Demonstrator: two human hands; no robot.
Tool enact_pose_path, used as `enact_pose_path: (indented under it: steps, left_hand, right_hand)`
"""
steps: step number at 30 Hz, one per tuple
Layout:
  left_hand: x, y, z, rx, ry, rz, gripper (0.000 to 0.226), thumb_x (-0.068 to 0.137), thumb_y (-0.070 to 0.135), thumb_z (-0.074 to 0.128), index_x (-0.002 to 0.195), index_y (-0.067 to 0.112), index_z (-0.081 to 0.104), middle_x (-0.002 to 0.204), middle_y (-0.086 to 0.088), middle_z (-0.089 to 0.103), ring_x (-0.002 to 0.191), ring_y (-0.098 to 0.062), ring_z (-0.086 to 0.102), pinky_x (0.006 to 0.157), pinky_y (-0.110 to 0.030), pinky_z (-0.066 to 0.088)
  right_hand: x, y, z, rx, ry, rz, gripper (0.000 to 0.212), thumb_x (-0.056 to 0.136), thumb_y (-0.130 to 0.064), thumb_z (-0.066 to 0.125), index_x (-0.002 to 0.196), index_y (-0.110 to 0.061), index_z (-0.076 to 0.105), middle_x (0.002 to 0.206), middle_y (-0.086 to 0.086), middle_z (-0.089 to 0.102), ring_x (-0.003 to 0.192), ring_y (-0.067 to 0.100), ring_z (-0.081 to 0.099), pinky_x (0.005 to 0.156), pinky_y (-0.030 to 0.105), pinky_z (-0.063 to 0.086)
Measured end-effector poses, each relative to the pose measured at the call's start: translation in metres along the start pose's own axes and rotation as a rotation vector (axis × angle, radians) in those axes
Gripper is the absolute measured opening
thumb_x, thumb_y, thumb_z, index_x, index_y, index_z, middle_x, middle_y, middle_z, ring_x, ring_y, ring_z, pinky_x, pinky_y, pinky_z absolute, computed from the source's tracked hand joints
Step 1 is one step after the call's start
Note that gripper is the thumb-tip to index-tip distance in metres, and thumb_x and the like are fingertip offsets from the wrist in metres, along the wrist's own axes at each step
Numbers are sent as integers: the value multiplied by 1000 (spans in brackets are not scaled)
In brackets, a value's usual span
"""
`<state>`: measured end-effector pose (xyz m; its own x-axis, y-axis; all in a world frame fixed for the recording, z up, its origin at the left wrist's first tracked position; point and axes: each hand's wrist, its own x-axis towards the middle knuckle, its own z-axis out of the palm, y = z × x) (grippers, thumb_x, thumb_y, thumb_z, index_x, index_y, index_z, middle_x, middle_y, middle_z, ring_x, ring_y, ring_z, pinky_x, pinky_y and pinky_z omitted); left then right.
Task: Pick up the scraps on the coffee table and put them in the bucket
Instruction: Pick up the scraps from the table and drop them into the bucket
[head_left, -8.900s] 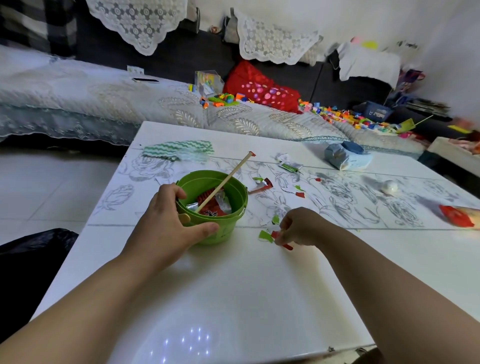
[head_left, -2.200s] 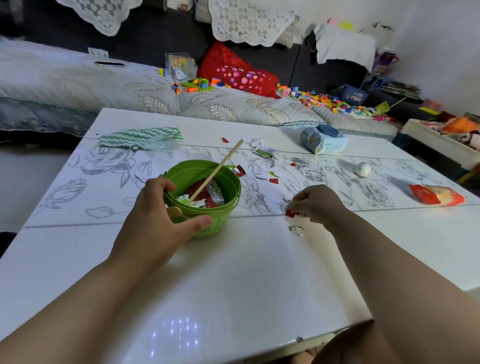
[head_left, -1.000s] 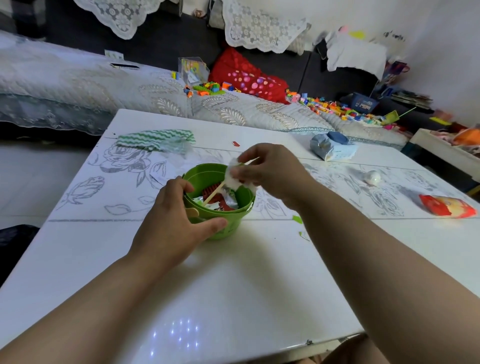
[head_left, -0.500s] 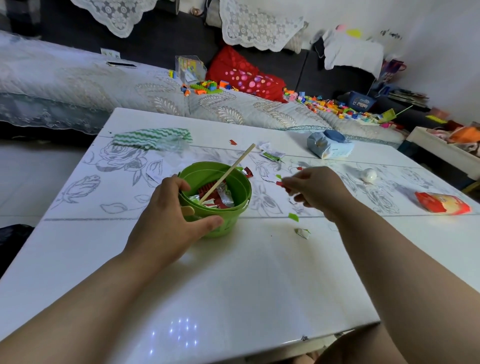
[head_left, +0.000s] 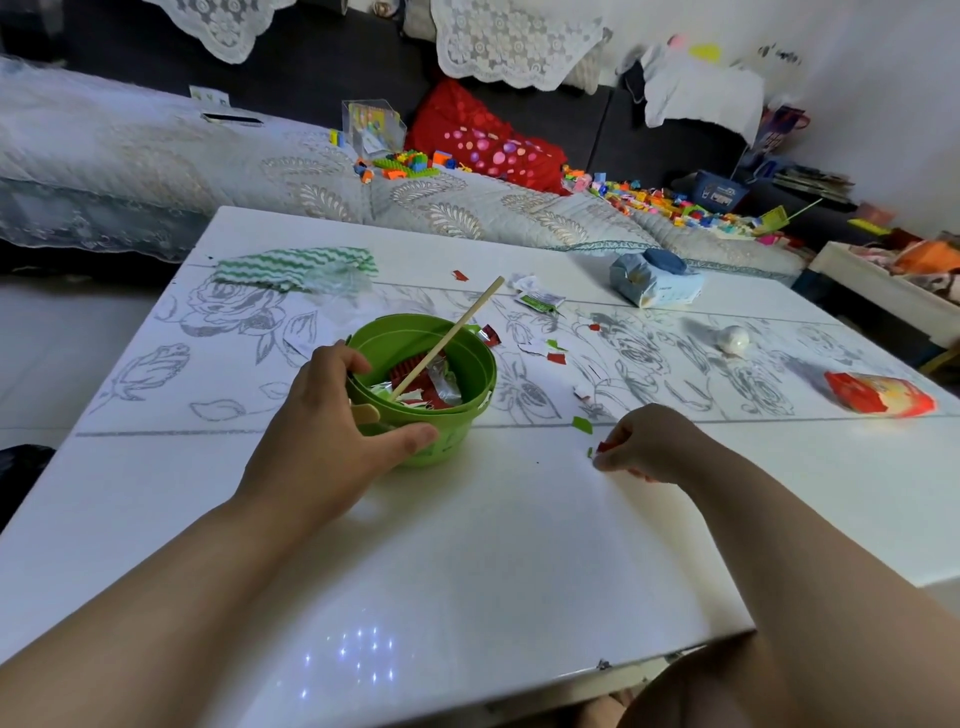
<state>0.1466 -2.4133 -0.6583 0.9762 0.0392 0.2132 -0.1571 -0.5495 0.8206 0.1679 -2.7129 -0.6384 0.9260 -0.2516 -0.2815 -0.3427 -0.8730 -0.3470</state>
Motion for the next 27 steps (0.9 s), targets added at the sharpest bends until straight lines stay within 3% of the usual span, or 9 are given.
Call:
enact_pose_path:
  steps: [3, 6, 8, 14, 19, 21, 23, 27]
  left_hand:
    - [-1, 0, 0, -2, 1, 0, 66, 61, 43, 80, 106, 32, 33, 113, 7, 42, 78, 15, 44, 62, -15, 35]
    - [-1, -1, 0, -3, 2, -2, 66, 61, 45, 80, 105, 33, 33, 113, 7, 43, 79, 13, 46, 63, -22, 37]
    - [0, -2, 0, -10, 0, -4, 66, 60, 45, 80, 105, 33, 33, 112, 8, 43, 80, 13, 47, 62, -20, 38]
    - [1, -2, 0, -14, -3, -7, 66, 60, 46, 80, 105, 34, 33, 113, 10, 42, 79, 15, 47, 62, -16, 37]
    - [1, -1, 0, -13, -10, -5, 66, 60, 46, 80, 104, 35, 33, 113, 9, 43, 81, 13, 49, 62, -16, 38]
    - [1, -1, -1, -14, -12, -8, 66, 60, 46, 80, 104, 34, 33, 112, 9, 43, 81, 12, 49, 62, -17, 38]
    - [0, -1, 0, -15, -15, -11, 66, 59, 47, 79, 104, 35, 32, 112, 9, 42, 81, 12, 50, 63, -22, 39]
    - [0, -1, 0, -14, -12, -14, 67, 59, 48, 79, 104, 36, 32, 112, 10, 42, 82, 10, 53, 65, -26, 41]
  right_hand:
    - [6, -5, -2, 78, 17, 1, 11, 73, -15, 76, 69, -11, 66, 64, 7, 61, 57, 17, 53, 52, 21, 45]
    - [19, -10, 1, 265, 144, 6, 16, 72, -12, 79, 83, -12, 68, 70, 8, 65, 59, 19, 59, 56, 25, 50]
    - [25, -14, 4, 319, 112, 21, 20, 72, -11, 80, 90, -11, 70, 70, 7, 64, 58, 17, 58, 60, 26, 53]
    - [38, -26, 3, 140, 62, 47, 10, 74, -12, 75, 77, -8, 66, 65, 12, 59, 58, 23, 53, 68, 31, 50]
    - [41, -29, 3, 139, 26, 96, 14, 74, -10, 74, 85, -6, 66, 83, 17, 67, 72, 25, 60, 88, 42, 57]
    - [33, -32, 2, 155, 34, 79, 12, 74, -8, 74, 84, -5, 67, 80, 16, 68, 71, 25, 60, 82, 40, 59]
    - [21, -38, 0, 257, 79, 32, 10, 75, -7, 74, 83, -7, 68, 77, 11, 65, 69, 23, 57, 65, 32, 54]
    - [-13, -83, -11, 589, 168, -239, 9, 78, -9, 72, 84, -14, 68, 76, 4, 65, 66, 13, 57, 54, 22, 45]
